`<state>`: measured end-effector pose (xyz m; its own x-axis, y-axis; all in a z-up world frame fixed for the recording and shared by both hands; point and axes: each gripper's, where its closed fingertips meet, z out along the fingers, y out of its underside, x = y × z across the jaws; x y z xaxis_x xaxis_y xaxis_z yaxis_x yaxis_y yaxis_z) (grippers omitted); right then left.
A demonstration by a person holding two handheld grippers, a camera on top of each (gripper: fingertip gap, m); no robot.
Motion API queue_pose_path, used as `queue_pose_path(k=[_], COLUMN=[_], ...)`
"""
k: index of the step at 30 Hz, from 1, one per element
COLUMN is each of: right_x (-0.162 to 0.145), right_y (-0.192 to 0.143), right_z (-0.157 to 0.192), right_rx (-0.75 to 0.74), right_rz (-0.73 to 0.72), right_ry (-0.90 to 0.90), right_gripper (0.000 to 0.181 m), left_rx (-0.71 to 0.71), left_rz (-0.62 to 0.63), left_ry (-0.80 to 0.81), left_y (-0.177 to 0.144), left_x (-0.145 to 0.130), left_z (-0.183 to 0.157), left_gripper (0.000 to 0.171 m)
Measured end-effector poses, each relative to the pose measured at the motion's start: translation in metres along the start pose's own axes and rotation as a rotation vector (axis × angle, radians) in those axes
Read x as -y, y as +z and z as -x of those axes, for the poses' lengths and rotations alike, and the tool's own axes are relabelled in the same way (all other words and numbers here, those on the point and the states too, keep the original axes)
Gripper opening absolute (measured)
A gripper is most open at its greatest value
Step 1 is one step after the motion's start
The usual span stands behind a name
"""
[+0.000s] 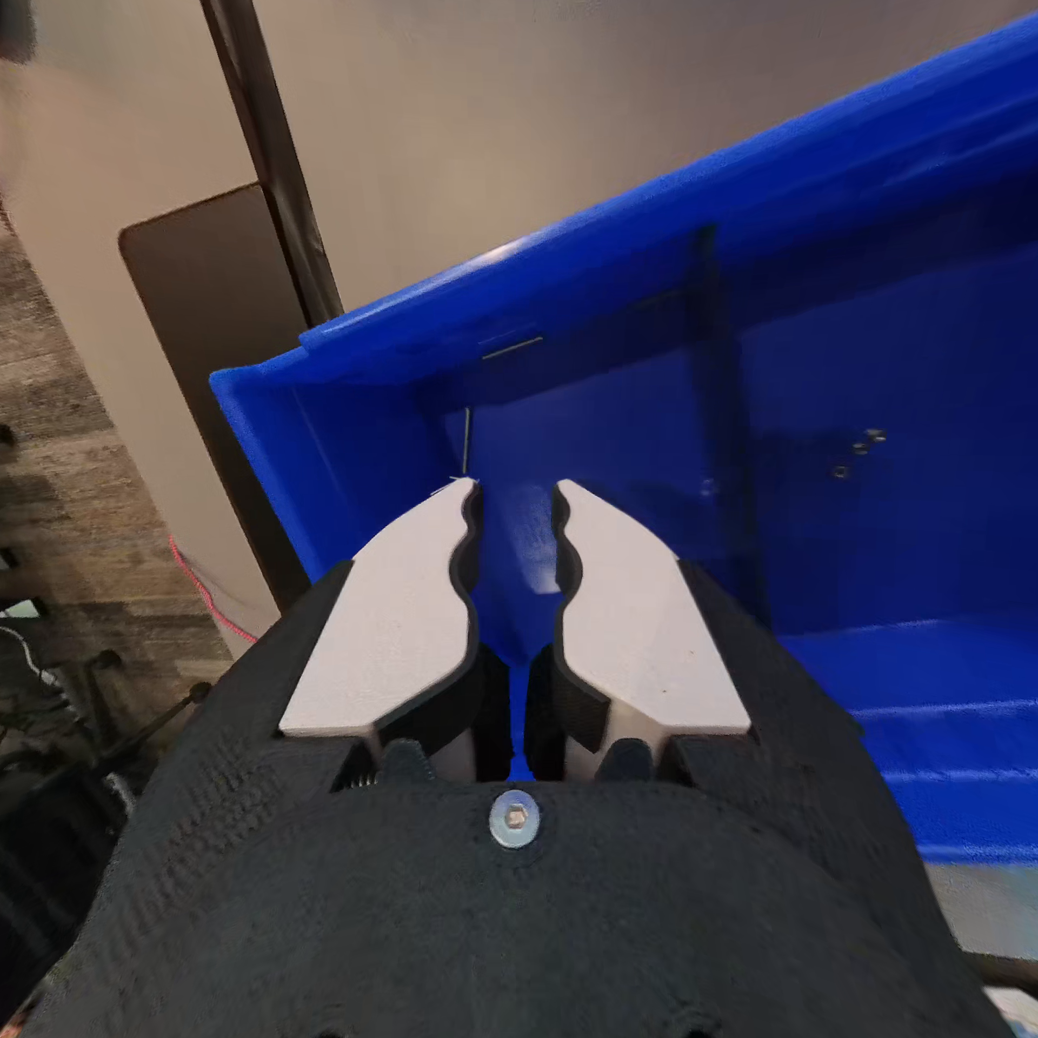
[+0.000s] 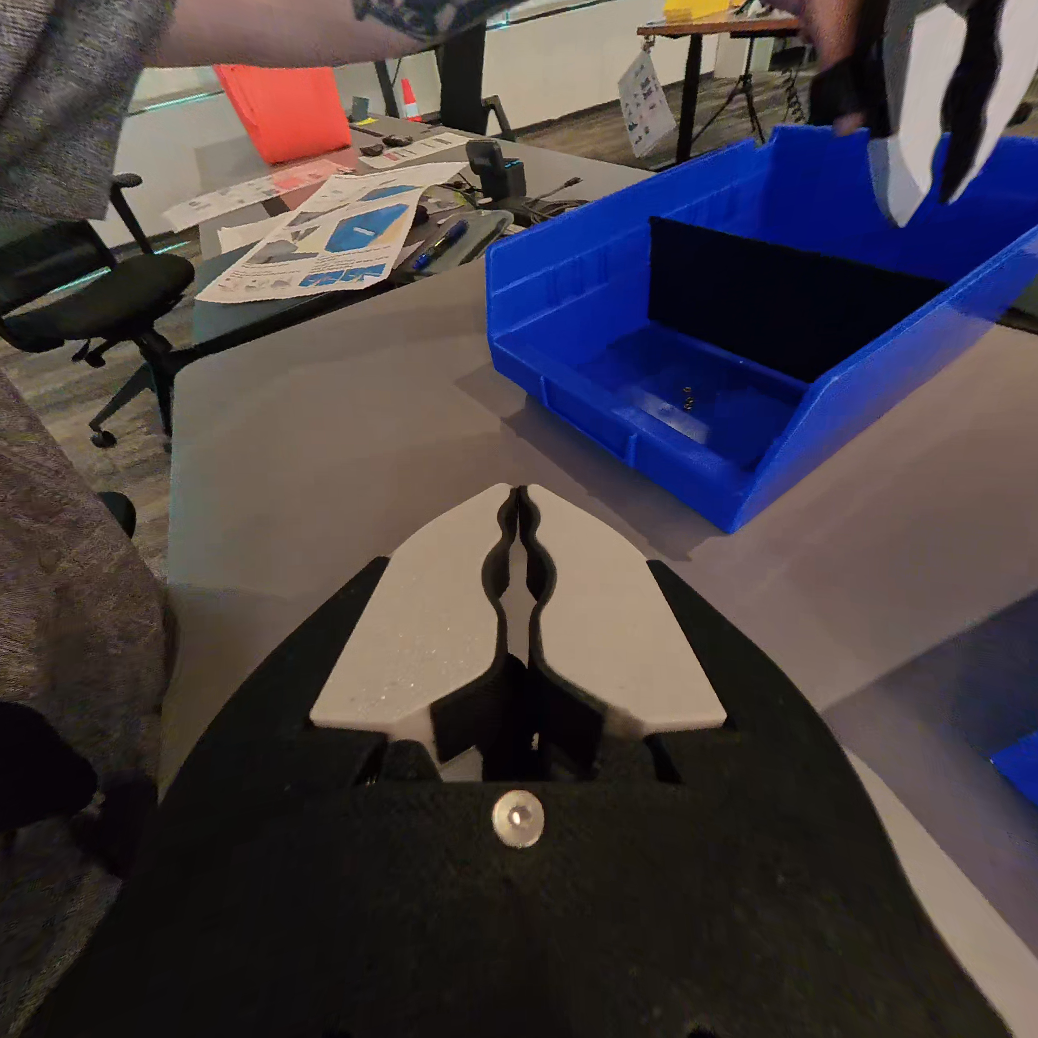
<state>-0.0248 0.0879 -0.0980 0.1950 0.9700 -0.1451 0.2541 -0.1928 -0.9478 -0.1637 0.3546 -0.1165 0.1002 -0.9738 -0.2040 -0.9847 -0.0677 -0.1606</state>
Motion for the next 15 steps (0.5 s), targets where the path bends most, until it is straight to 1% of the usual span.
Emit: queue_pose_path(k=[3, 6, 8, 10, 15], right_x=[-0.003, -0.003, -0.004, -0.005, -0.008], right_y=[0.002, 0.002, 0.001, 0.0, -0.002], right_z=[-0.002, -0.002, -0.001, -0.001, -0.001], right_rx=[0.004, 0.012, 0.019, 0.01, 0.009], right_rz=[0.013, 0.003, 0.005, 0.004, 0.005], right_ry=[-0.003, 0.006, 0.014, 0.011, 0.026], right_gripper=[0.0, 0.0, 0.0, 0.0, 0.0], left_rx=[-0.028, -0.044, -0.054, -0.055, -0.06], left_rz=[0.034, 0.066, 0.101, 0.121, 0.122], left_ry=[0.012, 0.033, 0.052, 0.061, 0.041], left_y=[0.024, 0.04, 0.047, 0.052, 0.063], left_x=[-0.005, -0.008, -0.011, -0.013, -0.009], left_z=[0.009, 0.012, 0.012, 0.013, 0.014], left_gripper=[0.024, 0.022, 0.022, 0.027, 0.034])
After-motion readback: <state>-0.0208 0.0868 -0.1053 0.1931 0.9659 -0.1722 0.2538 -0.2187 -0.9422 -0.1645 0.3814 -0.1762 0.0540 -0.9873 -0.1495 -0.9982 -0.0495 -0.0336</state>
